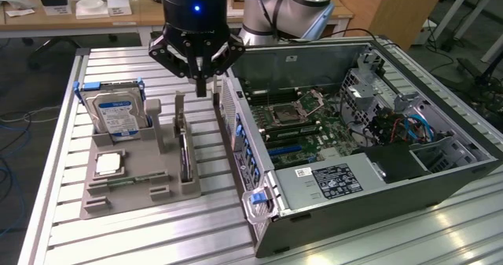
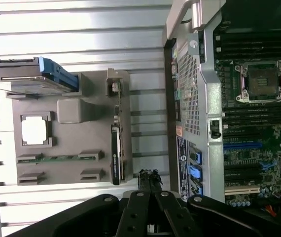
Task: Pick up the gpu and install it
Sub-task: 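Reach for the gpu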
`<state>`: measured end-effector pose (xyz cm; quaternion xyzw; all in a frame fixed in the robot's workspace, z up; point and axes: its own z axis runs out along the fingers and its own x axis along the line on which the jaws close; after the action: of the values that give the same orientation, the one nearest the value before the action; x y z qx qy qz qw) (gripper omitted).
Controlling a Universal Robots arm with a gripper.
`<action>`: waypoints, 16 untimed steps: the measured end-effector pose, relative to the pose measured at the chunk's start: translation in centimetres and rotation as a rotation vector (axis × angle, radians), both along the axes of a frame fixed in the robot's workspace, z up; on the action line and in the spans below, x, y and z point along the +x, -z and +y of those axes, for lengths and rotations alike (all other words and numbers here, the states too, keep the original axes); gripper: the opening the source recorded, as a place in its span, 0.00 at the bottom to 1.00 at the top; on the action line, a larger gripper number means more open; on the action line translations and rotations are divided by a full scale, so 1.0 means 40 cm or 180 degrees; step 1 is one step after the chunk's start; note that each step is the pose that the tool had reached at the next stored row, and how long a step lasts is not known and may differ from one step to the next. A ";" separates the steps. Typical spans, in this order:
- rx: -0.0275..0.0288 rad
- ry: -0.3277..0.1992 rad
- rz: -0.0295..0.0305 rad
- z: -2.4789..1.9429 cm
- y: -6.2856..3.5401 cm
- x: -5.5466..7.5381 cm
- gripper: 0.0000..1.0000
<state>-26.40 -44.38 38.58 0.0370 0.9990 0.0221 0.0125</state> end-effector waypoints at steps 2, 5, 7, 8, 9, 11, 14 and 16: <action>0.0000 -0.0001 -0.0001 0.019 0.001 -0.007 0.11; 0.0000 -0.0006 -0.0002 0.039 0.003 -0.018 0.11; 0.0000 -0.0022 -0.0002 0.038 0.006 -0.029 0.11; 0.0000 -0.0049 0.0000 0.038 0.007 -0.029 0.11; 0.0000 -0.0089 0.0003 0.038 0.008 -0.029 0.11; 0.0000 -0.0181 0.0004 0.038 0.011 -0.029 0.11; 0.0000 -0.0285 0.0006 0.038 0.017 -0.034 0.11; 0.0000 -0.0292 0.0008 0.038 0.020 -0.050 0.11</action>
<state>-28.38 -42.85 37.77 -0.0089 0.9997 0.0226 0.0101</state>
